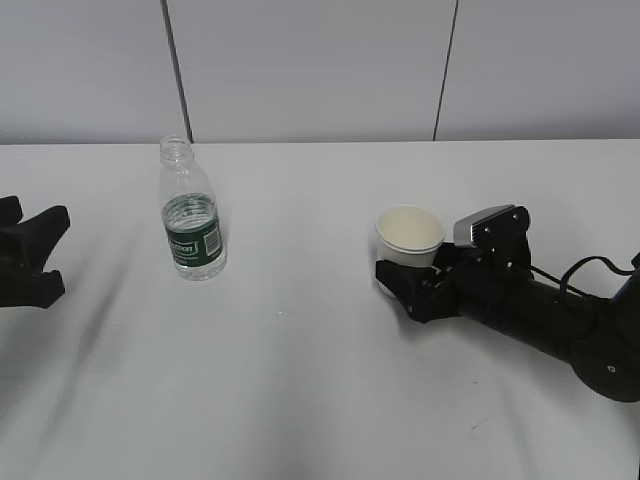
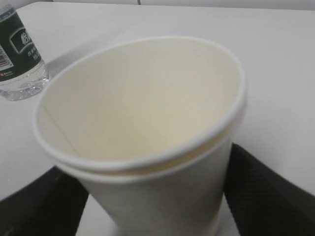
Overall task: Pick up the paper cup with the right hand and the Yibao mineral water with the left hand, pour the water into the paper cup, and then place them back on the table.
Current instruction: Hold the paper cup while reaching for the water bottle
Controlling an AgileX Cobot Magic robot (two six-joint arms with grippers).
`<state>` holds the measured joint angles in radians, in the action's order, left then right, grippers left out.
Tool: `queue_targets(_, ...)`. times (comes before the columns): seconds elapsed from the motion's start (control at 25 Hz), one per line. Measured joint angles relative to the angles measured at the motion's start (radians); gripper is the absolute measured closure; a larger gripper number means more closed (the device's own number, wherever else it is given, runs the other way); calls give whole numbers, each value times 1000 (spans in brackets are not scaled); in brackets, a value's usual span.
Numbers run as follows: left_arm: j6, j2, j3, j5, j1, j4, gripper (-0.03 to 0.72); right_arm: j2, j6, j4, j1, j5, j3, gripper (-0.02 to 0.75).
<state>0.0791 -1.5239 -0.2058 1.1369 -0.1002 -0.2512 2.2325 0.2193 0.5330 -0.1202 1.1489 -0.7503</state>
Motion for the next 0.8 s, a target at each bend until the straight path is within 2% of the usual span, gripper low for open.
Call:
queue_targets(0.28, 31, -64, 0, 3, 0, -52, 346, 0, 0, 4, 0, 0, 0, 200)
queue_targets(0.4, 35, -79, 0, 3, 0, -58, 338, 0, 0, 4, 0, 2, 0, 214)
queue_targets(0.8, 38, -128, -29, 4, 0, -95, 160, 0, 0, 2, 0, 2, 0, 223)
